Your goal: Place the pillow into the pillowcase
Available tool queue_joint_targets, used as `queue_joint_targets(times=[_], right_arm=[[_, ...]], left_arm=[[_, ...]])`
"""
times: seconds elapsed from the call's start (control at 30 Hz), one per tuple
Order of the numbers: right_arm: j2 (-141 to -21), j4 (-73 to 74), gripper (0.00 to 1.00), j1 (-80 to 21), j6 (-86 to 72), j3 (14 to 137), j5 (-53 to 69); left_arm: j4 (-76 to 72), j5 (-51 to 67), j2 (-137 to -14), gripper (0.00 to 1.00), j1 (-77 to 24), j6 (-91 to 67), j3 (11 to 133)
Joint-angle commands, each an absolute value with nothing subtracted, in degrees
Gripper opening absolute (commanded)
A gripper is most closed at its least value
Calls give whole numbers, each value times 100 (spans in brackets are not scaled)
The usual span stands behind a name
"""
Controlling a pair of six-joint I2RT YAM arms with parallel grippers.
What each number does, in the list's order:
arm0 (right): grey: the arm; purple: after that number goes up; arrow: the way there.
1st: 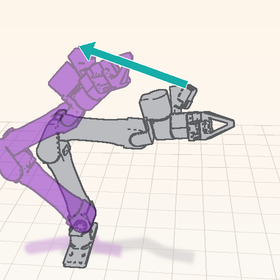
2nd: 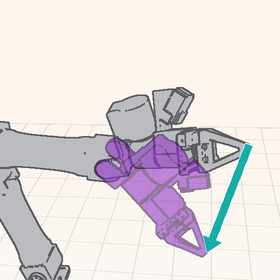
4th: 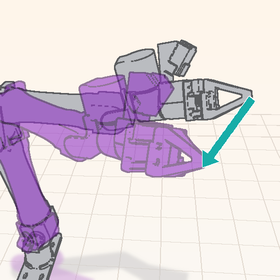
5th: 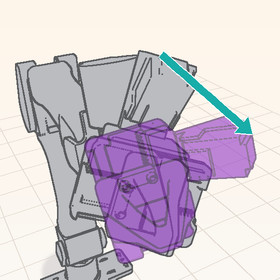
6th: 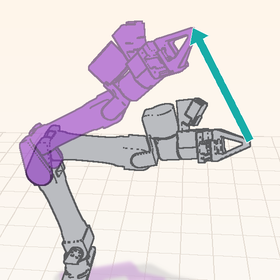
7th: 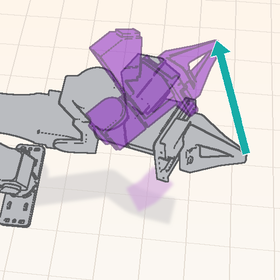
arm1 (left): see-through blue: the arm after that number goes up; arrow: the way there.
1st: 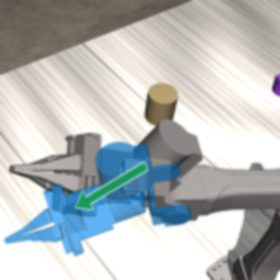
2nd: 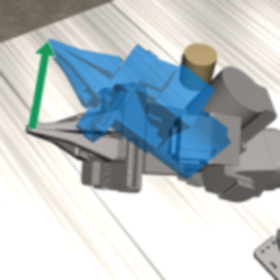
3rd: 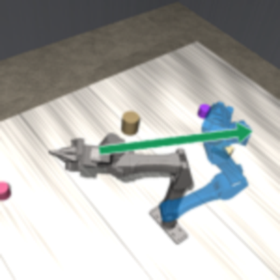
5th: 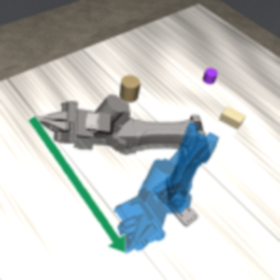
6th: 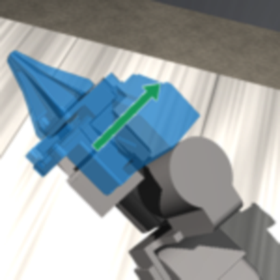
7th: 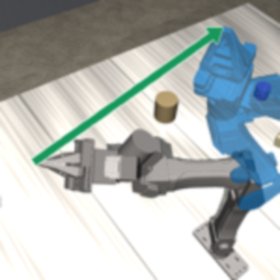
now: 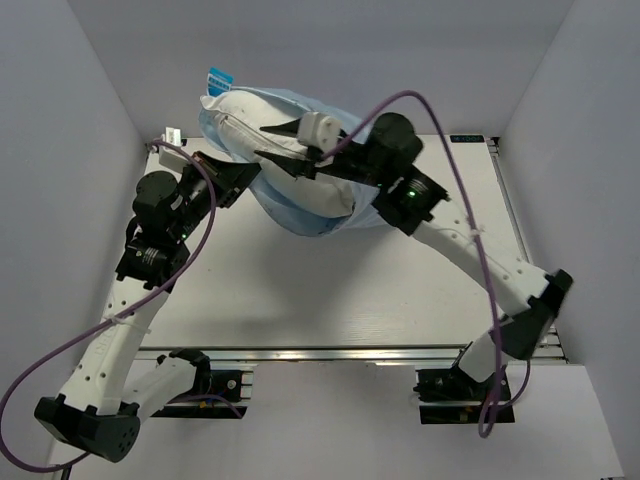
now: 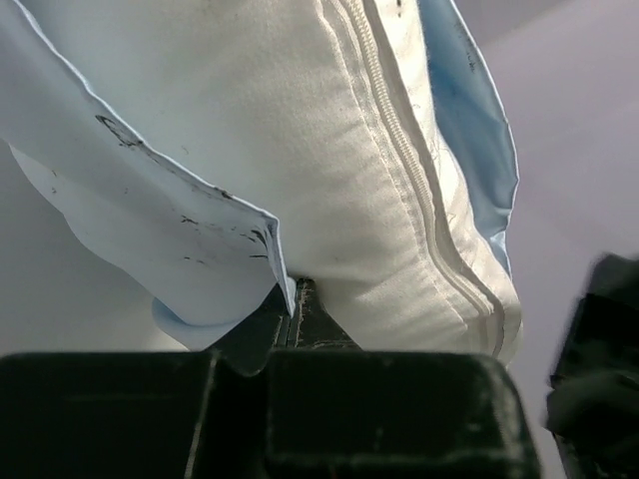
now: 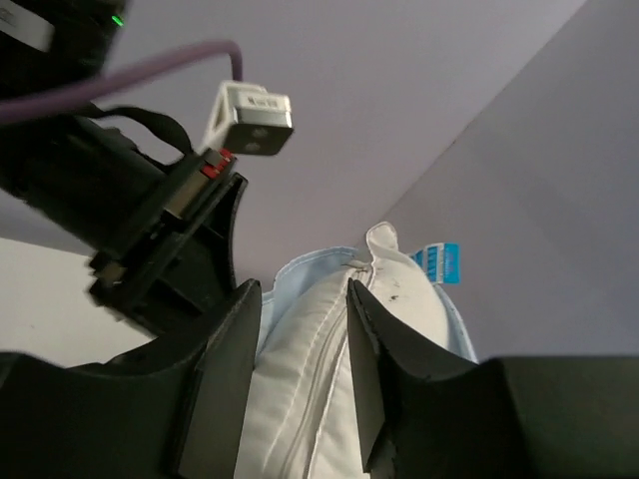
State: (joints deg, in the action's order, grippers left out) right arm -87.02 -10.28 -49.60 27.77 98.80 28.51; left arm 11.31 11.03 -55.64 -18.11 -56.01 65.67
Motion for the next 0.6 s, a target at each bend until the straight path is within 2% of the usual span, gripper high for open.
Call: queue_joint_targets(times=[0.0, 0.13, 0.2, 0.23, 0.33, 0.57], right_arm=[[-9383, -941, 45, -4983, 3076, 10369, 2453], [-10203, 296, 41, -4992, 3296, 11617, 2382], [-10510, 755, 37, -5053, 3444, 11996, 1945], [-10590, 817, 32, -5054, 3480, 12049, 1499], [-10827, 1054, 29, -5010, 3849, 12032, 724], [-11030, 1591, 22, -4676, 4262, 11427, -122]], left_arm=[[746, 1055, -5203, 0, -1784, -5695, 6601], [773, 1002, -4993, 0, -1784, -5730, 6460], [791, 949, -4853, 0, -1784, -5748, 6372], [817, 888, -4791, 0, -1784, -5757, 6355], [966, 748, -4545, 0, -1784, -5766, 6346], [1791, 457, -4193, 0, -1784, -5696, 7003]])
